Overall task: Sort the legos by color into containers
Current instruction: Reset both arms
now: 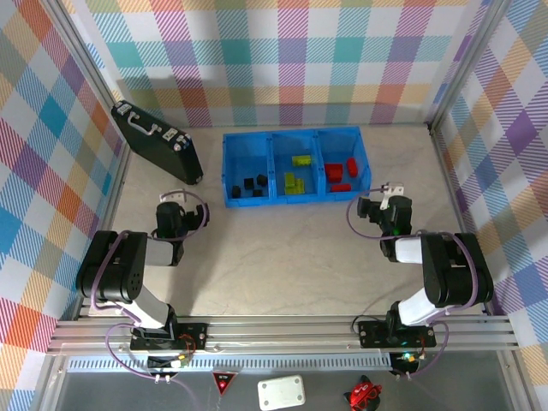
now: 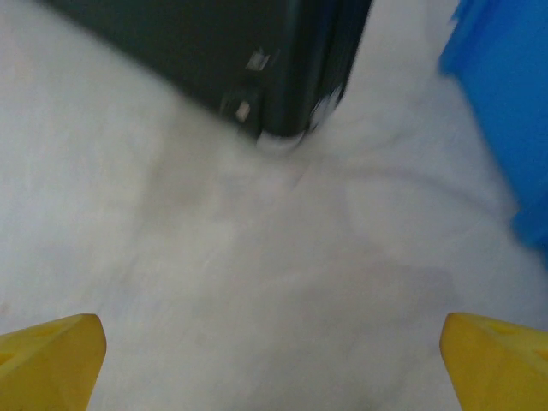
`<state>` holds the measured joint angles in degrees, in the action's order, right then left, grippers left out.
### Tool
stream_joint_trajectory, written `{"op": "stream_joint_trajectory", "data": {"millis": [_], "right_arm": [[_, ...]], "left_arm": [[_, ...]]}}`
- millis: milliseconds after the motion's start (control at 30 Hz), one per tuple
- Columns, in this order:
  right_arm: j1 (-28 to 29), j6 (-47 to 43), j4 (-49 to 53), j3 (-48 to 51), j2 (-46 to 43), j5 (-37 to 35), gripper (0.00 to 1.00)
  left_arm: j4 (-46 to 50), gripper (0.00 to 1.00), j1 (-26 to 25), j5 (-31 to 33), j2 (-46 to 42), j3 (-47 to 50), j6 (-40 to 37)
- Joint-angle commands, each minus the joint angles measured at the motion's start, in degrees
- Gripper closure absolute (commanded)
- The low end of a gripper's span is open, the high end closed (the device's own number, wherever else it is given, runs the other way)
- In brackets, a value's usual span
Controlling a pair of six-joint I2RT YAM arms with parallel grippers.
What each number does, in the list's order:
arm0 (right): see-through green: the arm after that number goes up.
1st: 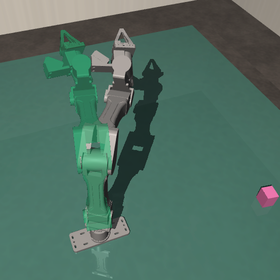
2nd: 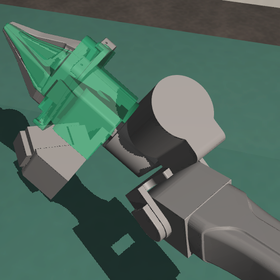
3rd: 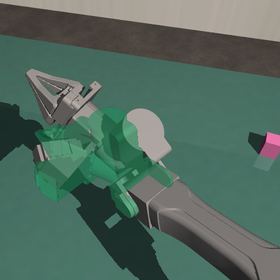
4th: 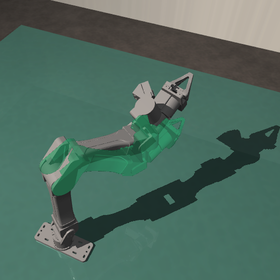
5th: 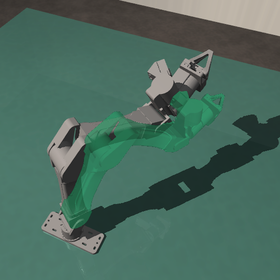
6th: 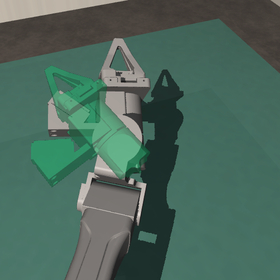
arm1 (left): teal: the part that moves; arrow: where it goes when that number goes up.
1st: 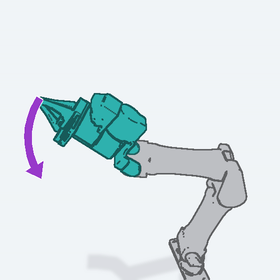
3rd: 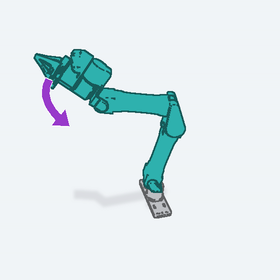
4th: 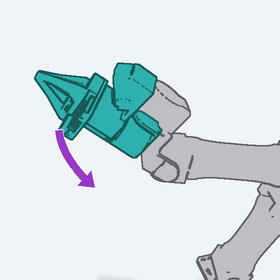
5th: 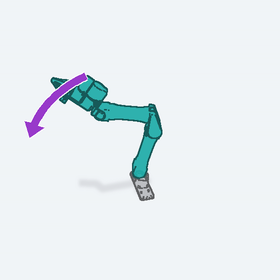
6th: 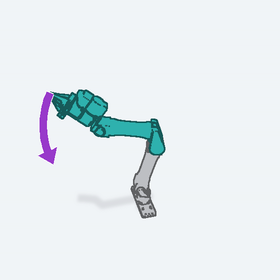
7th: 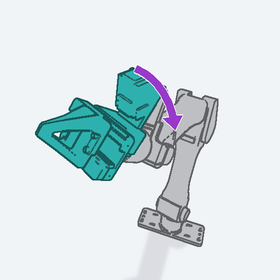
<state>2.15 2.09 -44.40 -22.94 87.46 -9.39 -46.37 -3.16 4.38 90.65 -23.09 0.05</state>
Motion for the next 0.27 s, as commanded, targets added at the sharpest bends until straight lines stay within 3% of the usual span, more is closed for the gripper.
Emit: {"op": "stream_joint_trajectory", "data": {"millis": [0, 167, 233], "right_arm": [[-0.2, 0.0, -3.5, -0.1, 0.0, 1.6, 0.01], [0.0, -0.8, -4.9, 0.6, 0.1, 2.8, 0.01], [0.1, -1.0, -10.1, 3.7, -0.9, 3.3, 0.01]], "left_arm": [[-2.2, 0.00, -1.0, 0.3, 0.0, -1.0, -2.5], [-2.3, 0.00, -1.0, 0.3, -0.2, -0.8, -2.4], [-2.1, 0.00, -1.0, 0.2, -0.2, -0.8, -2.4]]}}
